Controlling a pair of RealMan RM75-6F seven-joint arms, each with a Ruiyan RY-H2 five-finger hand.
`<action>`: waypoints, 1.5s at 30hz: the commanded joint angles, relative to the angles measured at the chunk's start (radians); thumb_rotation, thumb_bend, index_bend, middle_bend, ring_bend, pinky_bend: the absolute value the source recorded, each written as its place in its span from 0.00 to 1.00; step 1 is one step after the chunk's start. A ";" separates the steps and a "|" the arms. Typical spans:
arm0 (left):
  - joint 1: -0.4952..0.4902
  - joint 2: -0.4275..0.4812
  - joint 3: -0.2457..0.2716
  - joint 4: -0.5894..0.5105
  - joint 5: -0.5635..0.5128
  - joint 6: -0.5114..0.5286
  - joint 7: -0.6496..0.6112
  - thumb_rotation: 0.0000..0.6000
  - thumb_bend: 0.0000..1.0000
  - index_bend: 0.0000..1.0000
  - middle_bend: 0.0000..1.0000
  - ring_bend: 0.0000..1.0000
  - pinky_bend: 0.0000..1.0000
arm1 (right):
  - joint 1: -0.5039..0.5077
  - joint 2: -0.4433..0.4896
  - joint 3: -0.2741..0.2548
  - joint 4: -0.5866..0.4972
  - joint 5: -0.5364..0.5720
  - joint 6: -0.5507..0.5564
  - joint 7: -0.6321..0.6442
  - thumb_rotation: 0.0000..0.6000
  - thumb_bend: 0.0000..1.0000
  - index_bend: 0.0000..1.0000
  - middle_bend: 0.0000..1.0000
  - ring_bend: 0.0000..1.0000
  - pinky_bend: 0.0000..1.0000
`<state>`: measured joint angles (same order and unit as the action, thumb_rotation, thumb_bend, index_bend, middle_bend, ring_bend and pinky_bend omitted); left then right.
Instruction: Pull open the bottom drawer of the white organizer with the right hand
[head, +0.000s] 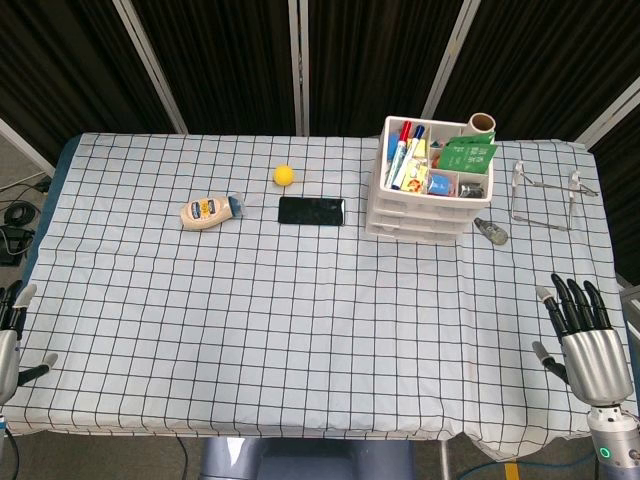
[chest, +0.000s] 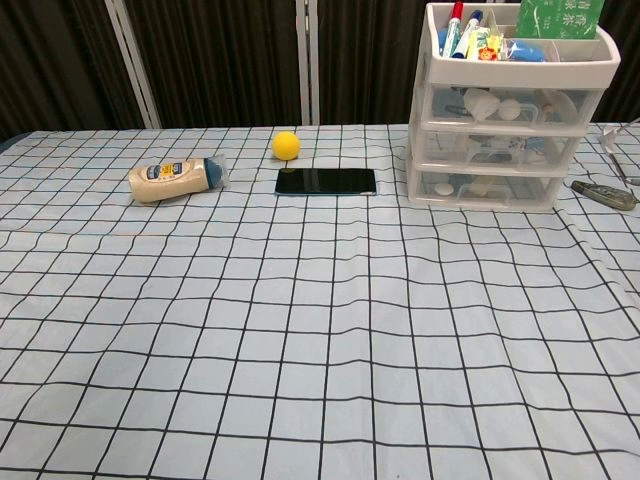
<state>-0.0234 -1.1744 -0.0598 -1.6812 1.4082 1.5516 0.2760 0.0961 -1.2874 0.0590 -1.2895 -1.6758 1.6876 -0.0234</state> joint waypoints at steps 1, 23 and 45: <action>0.001 0.000 0.000 -0.001 0.000 0.001 0.001 1.00 0.04 0.00 0.00 0.00 0.00 | 0.000 0.001 -0.001 -0.001 -0.001 -0.001 0.001 1.00 0.11 0.11 0.00 0.00 0.00; 0.024 0.005 -0.006 -0.021 0.026 0.059 -0.004 1.00 0.04 0.00 0.00 0.00 0.00 | 0.160 0.011 0.116 -0.405 0.297 -0.384 0.183 1.00 0.21 0.14 0.94 0.95 0.84; 0.030 -0.002 -0.033 0.001 0.027 0.088 -0.028 1.00 0.04 0.00 0.00 0.00 0.00 | 0.339 -0.161 0.334 -0.386 0.802 -0.883 0.764 1.00 0.48 0.15 0.99 0.99 0.86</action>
<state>0.0071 -1.1765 -0.0920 -1.6803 1.4357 1.6397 0.2482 0.4209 -1.4115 0.3739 -1.7069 -0.8890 0.7901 0.7254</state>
